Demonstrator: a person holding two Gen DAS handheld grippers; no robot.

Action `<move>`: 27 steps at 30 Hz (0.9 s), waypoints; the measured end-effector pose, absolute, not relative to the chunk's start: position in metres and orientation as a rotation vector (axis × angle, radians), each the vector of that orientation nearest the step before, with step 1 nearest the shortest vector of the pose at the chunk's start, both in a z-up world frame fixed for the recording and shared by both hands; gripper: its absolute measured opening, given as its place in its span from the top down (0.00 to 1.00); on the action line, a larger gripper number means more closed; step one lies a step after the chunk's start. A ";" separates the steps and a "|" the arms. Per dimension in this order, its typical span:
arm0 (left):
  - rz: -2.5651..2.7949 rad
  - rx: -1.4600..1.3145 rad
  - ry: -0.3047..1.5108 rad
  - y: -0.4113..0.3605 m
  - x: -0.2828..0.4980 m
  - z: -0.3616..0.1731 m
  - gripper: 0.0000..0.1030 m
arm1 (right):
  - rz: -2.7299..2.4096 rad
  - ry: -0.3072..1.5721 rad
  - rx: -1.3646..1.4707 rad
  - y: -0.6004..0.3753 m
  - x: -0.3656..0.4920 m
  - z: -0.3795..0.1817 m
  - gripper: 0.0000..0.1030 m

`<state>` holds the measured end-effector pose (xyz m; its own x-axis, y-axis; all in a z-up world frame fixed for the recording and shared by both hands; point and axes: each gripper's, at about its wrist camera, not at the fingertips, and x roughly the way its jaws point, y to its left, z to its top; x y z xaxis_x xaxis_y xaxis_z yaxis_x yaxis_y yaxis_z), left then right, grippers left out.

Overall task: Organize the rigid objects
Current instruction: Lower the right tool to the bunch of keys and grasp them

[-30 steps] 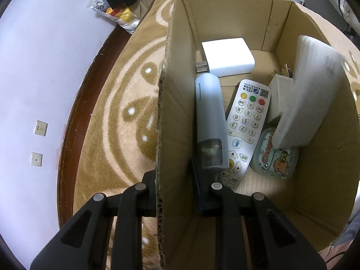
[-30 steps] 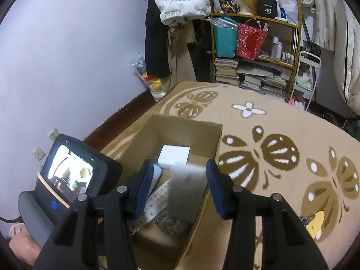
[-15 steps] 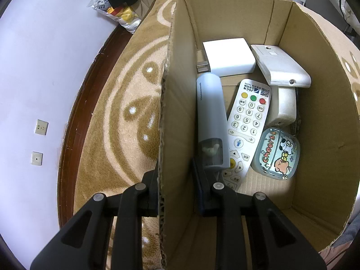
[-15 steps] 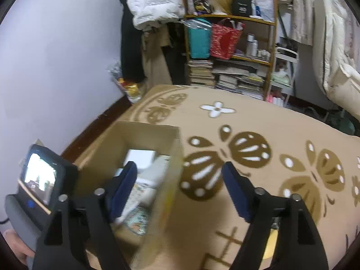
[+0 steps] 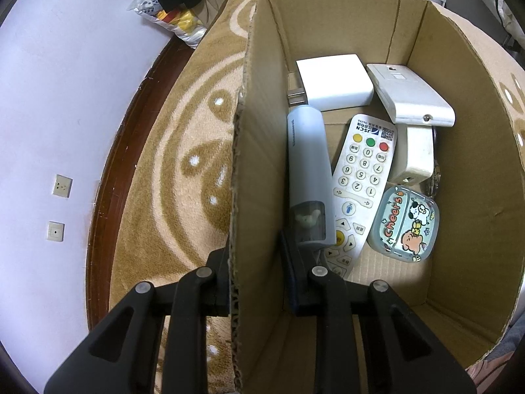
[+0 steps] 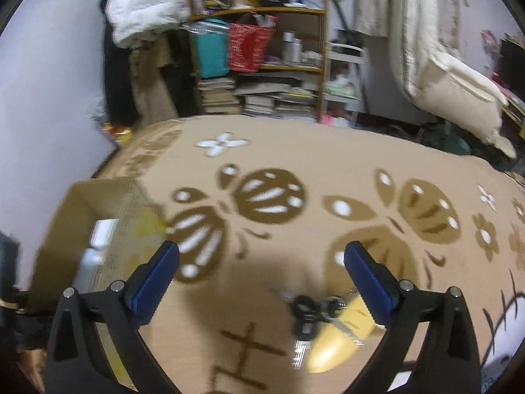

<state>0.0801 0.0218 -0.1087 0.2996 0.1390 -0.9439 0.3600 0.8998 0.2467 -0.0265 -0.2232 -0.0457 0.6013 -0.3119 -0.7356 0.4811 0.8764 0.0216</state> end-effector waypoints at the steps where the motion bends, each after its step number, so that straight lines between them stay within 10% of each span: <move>1: -0.154 0.458 1.271 0.022 0.080 -0.109 0.77 | -0.472 0.812 0.240 -0.228 -0.028 -0.050 0.00; 27: -0.156 0.457 1.277 0.021 0.079 -0.112 0.77 | -0.529 1.026 0.485 -0.277 -0.033 -0.151 0.00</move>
